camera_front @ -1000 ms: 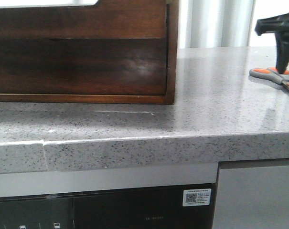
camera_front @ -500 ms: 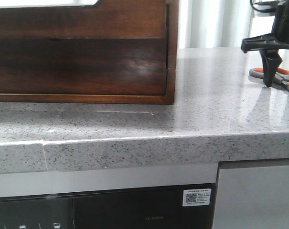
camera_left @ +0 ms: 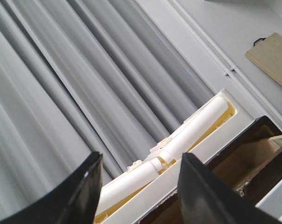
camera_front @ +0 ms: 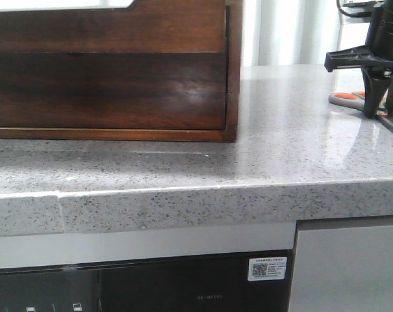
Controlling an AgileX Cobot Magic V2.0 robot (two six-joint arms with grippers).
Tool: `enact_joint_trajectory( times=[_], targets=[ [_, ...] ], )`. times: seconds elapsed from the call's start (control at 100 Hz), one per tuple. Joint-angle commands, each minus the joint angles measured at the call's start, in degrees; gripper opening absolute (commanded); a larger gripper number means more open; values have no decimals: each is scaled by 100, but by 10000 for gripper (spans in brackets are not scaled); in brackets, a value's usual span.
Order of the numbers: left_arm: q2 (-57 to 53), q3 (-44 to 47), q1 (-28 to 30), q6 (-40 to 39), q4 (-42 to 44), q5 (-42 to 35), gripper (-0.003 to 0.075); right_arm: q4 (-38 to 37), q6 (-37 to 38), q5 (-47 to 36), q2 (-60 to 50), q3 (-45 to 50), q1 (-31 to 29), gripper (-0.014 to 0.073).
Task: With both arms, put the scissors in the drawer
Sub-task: 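Lift the scissors with the right gripper and carry them over the drawer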
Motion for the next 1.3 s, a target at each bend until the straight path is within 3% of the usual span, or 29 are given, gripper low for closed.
enact_joint_trajectory(
  times=[0.0,0.3,0.5,0.75,1.02,1.29],
  targets=[
    [63,-189,6,-62,-159,-296,348,-128,-290,18,-265,-115,29,-72],
    [63,-189,6,-62,-159,-296,348,673,-933,-607,-1281,-411,253,-73],
    [63,-189,6,-62,-159,-283,348,1537,-1965,-723,-1954,-1261,603,-74],
    [63,-189,6,-62,-159,-283,348,2240,-3015,-726,-2330,-2296,1490,-74],
    [63,-189,6,-62,-159,-283,348,2686,-4802,-390,-2238,-2444,2809,-74],
    [63,-189,6,-62,-159,-283,348,2686,-5244,-178,-1777,-2444,3451,-74]
  ],
)
